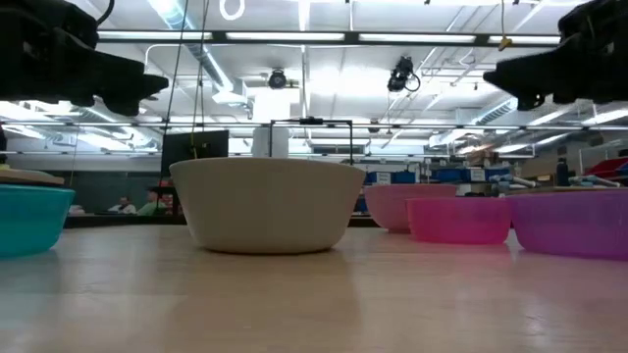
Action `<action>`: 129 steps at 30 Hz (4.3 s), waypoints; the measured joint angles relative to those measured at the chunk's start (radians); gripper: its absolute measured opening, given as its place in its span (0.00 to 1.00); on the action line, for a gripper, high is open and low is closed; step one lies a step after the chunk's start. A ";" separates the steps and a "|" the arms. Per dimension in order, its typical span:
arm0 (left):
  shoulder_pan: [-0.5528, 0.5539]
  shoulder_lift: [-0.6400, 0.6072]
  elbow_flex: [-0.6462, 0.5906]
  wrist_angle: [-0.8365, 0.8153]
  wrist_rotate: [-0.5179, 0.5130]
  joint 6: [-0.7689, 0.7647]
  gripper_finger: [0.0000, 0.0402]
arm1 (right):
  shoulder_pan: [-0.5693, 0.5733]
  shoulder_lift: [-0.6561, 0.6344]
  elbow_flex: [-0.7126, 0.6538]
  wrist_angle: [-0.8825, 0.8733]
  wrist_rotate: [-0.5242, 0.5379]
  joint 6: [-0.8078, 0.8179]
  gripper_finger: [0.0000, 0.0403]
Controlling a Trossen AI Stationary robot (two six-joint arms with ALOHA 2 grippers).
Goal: Nest bowls inside each other
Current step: Stack the pink bowl on top of the gray bowl
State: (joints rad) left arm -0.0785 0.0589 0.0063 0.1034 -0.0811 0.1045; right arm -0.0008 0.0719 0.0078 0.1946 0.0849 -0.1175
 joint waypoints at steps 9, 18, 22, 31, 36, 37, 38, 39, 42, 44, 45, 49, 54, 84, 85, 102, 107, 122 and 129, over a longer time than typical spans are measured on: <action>0.000 0.009 0.055 0.251 -0.095 0.151 0.65 | 0.000 0.005 0.023 0.229 -0.075 0.136 0.39; 0.047 0.304 0.408 -0.005 -0.327 0.008 0.65 | -0.002 0.391 0.472 -0.087 -0.023 0.099 0.39; 0.091 0.559 0.681 -0.387 -0.424 -0.172 0.65 | -0.013 0.703 0.819 -0.411 0.127 0.206 0.39; 0.096 0.894 0.906 -0.423 -0.320 -0.404 0.65 | -0.062 1.110 1.240 -0.905 0.304 0.341 0.39; 0.096 0.971 0.906 -0.330 -0.253 -0.318 0.65 | -0.062 1.177 1.245 -0.819 0.202 0.271 0.39; 0.096 0.981 0.906 -0.320 -0.244 -0.318 0.65 | -0.061 1.189 1.245 -0.816 0.156 0.251 0.39; 0.095 0.992 0.907 -0.304 -0.244 -0.318 0.65 | -0.059 1.200 1.245 -0.815 0.110 0.236 0.39; 0.096 1.002 0.908 -0.295 -0.244 -0.318 0.65 | -0.056 1.211 1.245 -0.808 0.062 0.223 0.39; 0.101 1.022 0.908 -0.283 -0.246 -0.319 0.65 | -0.052 1.238 1.245 -0.779 -0.041 0.190 0.39; 0.103 1.030 0.908 -0.262 -0.248 -0.324 0.65 | -0.050 1.255 1.245 -0.755 -0.097 0.187 0.39; 0.103 1.030 0.908 -0.256 -0.250 -0.337 0.65 | -0.047 1.263 1.245 -0.747 -0.114 0.186 0.39; 0.103 1.035 0.908 -0.234 -0.254 -0.347 0.65 | -0.043 1.292 1.245 -0.682 -0.138 0.186 0.39; 0.103 1.035 0.908 -0.229 -0.269 -0.344 0.65 | -0.041 1.317 1.246 -0.579 -0.140 0.185 0.39; 0.104 1.034 0.908 -0.154 -0.166 -0.379 0.65 | -0.060 1.311 1.246 -0.524 0.009 0.139 0.39; 0.104 1.034 0.908 -0.127 -0.124 -0.385 0.65 | -0.060 1.311 1.246 -0.524 0.009 0.139 0.39; 0.110 1.043 0.933 -0.440 -0.489 -0.454 0.59 | -0.119 1.318 1.245 -0.681 0.238 0.245 0.39; 0.110 1.044 1.018 -0.748 -0.526 -0.458 0.50 | -0.190 1.382 1.246 -0.801 0.113 0.380 0.43; 0.105 1.054 1.030 -0.809 -0.470 -0.367 0.52 | -0.258 1.630 1.246 -0.843 0.051 0.454 0.58; 0.105 1.054 1.030 -0.844 -0.488 -0.369 0.53 | -0.258 1.633 1.245 -0.850 0.050 0.485 0.58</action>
State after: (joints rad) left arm 0.0261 1.1126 1.0363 -0.7401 -0.5689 -0.2643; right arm -0.2588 1.7054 1.2530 -0.6556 0.1353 0.3670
